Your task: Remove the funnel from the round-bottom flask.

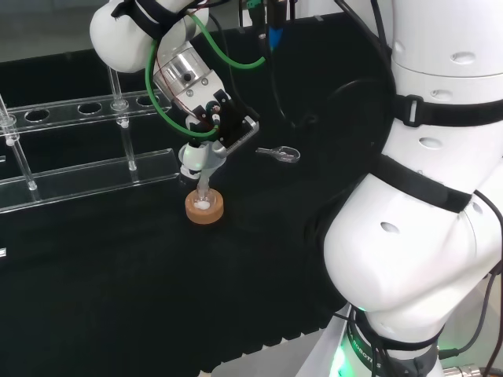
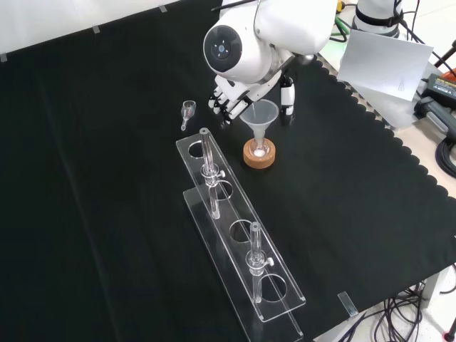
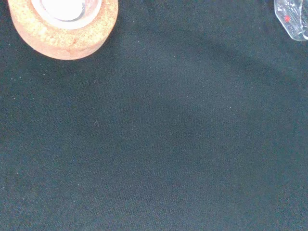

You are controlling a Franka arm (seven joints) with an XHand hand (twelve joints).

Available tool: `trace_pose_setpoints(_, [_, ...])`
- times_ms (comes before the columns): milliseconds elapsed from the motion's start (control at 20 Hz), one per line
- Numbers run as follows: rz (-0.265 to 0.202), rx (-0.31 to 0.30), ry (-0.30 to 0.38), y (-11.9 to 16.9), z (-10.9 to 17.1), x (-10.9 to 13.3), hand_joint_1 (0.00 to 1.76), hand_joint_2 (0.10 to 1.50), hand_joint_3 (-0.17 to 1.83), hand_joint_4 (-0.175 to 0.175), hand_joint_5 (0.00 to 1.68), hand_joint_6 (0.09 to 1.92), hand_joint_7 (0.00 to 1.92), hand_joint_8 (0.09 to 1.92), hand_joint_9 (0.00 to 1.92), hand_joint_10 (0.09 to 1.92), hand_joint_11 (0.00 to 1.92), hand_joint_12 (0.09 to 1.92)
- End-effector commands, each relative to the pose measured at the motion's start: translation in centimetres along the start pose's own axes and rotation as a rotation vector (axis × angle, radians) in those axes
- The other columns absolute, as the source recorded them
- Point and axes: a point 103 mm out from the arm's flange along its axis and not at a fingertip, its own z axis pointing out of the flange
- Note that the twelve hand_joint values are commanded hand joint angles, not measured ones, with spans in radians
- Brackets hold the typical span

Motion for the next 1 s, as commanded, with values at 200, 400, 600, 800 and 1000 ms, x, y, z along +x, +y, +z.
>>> trace_pose_setpoints(200, [-0.001,-0.003,-0.007,-0.04,0.20,-0.12,0.48,0.75,0.01,-0.040,0.20,0.09,0.34,0.58,0.00,0.77,0.00,0.54])
trace_pose_setpoints(400, [0.000,-0.007,-0.007,-0.02,0.23,-0.23,0.48,0.75,0.01,-0.040,0.22,0.09,0.36,0.59,0.00,0.78,0.00,0.55])
trace_pose_setpoints(600, [0.002,-0.012,0.002,-0.12,0.18,-0.19,0.49,0.75,0.01,-0.041,0.25,0.09,0.41,0.58,0.01,0.81,0.00,0.59])
trace_pose_setpoints(800, [0.002,-0.015,0.004,-0.21,0.33,-0.27,0.49,0.75,0.01,-0.045,0.27,0.09,0.47,0.57,0.02,0.83,0.00,0.64])
trace_pose_setpoints(1000, [0.000,-0.016,0.005,-0.28,0.36,-0.42,0.50,0.76,0.01,-0.044,0.31,0.09,0.51,0.56,0.04,0.83,0.00,0.68])
